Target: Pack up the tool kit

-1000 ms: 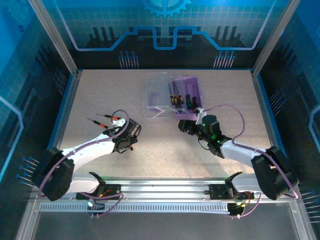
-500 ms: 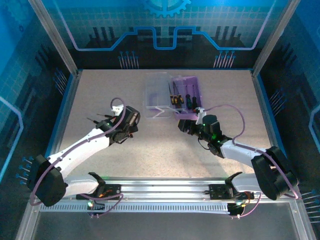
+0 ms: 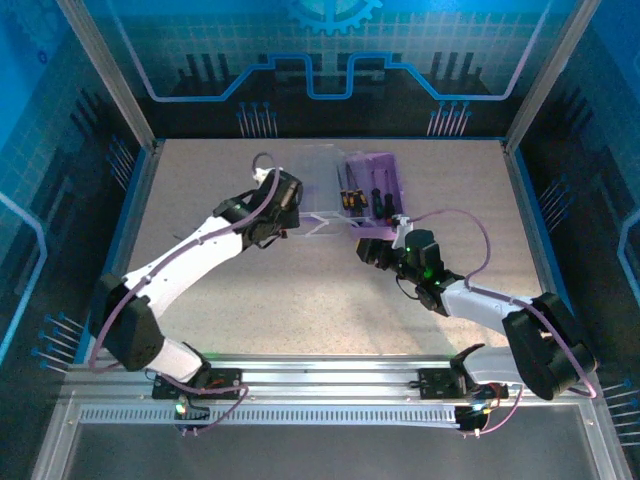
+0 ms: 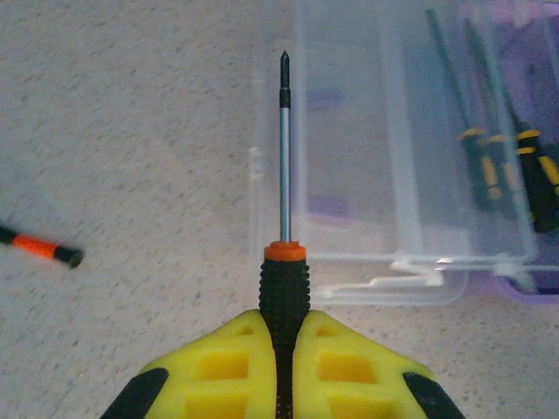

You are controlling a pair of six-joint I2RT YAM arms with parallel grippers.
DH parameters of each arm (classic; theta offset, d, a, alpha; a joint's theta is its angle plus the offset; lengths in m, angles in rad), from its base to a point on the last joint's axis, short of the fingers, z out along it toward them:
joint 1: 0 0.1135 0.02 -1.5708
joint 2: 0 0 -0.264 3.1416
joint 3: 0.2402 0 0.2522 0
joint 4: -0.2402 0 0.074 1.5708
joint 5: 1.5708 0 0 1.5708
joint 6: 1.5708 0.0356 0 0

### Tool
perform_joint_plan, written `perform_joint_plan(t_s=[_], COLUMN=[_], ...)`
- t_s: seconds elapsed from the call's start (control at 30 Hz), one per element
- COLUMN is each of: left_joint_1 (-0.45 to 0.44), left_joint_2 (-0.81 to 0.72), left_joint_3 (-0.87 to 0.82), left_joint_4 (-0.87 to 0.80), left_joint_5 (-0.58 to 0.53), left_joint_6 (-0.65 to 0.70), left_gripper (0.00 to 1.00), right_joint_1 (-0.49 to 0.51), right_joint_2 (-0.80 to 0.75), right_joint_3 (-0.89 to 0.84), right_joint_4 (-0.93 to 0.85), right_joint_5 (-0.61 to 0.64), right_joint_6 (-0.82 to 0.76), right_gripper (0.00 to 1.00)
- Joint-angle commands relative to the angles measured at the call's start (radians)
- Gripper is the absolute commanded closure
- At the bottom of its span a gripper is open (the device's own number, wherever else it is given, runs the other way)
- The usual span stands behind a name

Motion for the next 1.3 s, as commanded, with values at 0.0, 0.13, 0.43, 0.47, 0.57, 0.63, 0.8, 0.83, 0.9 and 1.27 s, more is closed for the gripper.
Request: perform_joint_plan(t_s=[0.0, 0.13, 0.43, 0.47, 0.57, 0.63, 0.8, 0.83, 0.9, 1.27], left_joint_1=[0.007, 0.007, 0.007, 0.006, 0.006, 0.007, 0.01, 0.01, 0.017, 0.026], left_joint_2=[0.082, 0.18, 0.375, 0.391, 0.451, 0.494, 0.59, 0.607, 0.647, 0.701], left_joint_3=[0.111, 0.23, 0.43, 0.441, 0.504, 0.556, 0.653, 0.669, 0.713, 0.746], left_joint_4=[-0.019, -0.046, -0.055, -0.044, -0.049, -0.061, -0.073, -0.079, -0.104, -0.108], left_joint_5=[0.056, 0.078, 0.182, 0.191, 0.189, 0.19, 0.17, 0.165, 0.164, 0.181], left_joint_6=[0.08, 0.106, 0.099, 0.101, 0.104, 0.112, 0.125, 0.124, 0.112, 0.069], left_gripper=[0.98, 0.98, 0.98, 0.98, 0.98, 0.98, 0.98, 0.98, 0.98, 0.92], right_joint_1=[-0.016, -0.015, -0.021, -0.022, -0.025, -0.024, -0.024, -0.024, -0.025, -0.026], right_joint_2=[-0.014, -0.018, -0.026, -0.028, -0.026, -0.022, -0.018, -0.02, -0.02, -0.017], right_joint_3=[0.014, 0.014, 0.018, 0.018, 0.018, 0.018, 0.021, 0.021, 0.02, 0.023], right_joint_4=[0.001, -0.004, -0.021, -0.024, -0.021, -0.021, -0.019, -0.018, -0.02, -0.022], right_joint_5=[0.012, 0.011, 0.013, 0.013, 0.012, 0.009, -0.003, -0.005, -0.003, -0.008], right_joint_6=[-0.02, -0.021, -0.016, -0.016, -0.016, -0.015, -0.009, -0.007, -0.008, -0.004], right_gripper=[0.34, 0.34, 0.34, 0.35, 0.35, 0.35, 0.35, 0.35, 0.35, 0.35])
